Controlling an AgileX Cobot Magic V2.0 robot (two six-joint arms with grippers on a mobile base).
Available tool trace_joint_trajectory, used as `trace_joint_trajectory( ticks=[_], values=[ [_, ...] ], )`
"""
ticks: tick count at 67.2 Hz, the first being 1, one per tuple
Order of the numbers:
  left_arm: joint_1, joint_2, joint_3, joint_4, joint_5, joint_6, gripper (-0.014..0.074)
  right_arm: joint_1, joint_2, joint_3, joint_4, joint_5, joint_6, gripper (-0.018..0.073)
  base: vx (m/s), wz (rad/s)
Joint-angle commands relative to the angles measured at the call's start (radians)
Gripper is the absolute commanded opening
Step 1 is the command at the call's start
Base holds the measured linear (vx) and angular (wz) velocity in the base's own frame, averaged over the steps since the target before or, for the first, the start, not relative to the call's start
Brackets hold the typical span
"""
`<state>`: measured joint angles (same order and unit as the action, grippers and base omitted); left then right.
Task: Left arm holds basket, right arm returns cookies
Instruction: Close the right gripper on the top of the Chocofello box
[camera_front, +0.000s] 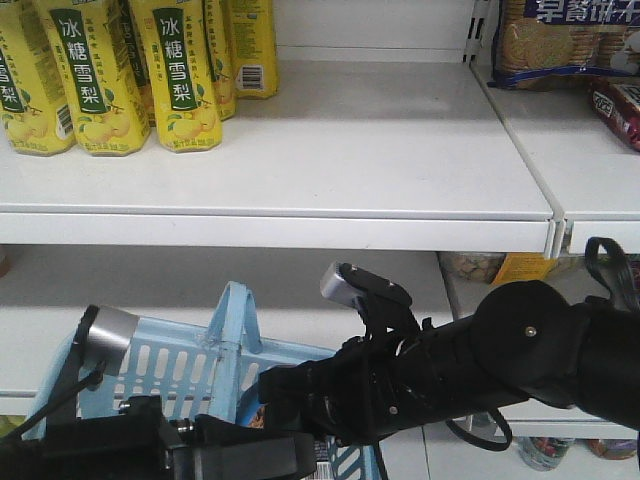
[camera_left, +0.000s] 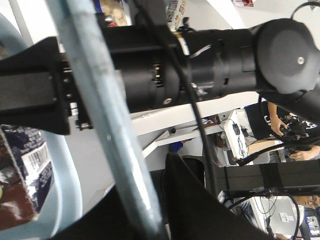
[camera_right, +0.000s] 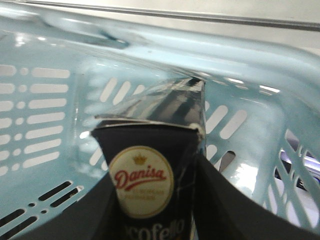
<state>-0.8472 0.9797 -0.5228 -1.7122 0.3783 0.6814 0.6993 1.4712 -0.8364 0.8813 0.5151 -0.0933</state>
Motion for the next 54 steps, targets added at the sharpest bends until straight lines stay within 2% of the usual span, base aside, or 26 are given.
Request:
trace_joint_trajectory(
  ticks=[1,18,45,54],
  values=[
    [-0.003,-0.018,-0.039,-0.066,0.035,0.011,-0.0006,-0.017,-0.059,-0.032,0.02,-0.012,-0.008,0.0243,0.0,0.0],
    [-0.003,-0.018,-0.039,-0.066,0.035,0.011,-0.0006,-0.074,-0.091,-0.032,0.017,0.029,-0.015,0.0243,0.0,0.0],
    [-0.003,-0.018,-0.039,-0.066,0.035,0.011,-0.0006,-0.074,-0.158,-0.032,0.012,0.05,-0.026,0.0242,0.0,0.0],
    [-0.003,-0.018,-0.039,-0.066,0.035,0.011,-0.0006,-0.074,-0.165,-0.032,0.008,0.051,-0.027,0.019,0.0,0.0]
  ],
)
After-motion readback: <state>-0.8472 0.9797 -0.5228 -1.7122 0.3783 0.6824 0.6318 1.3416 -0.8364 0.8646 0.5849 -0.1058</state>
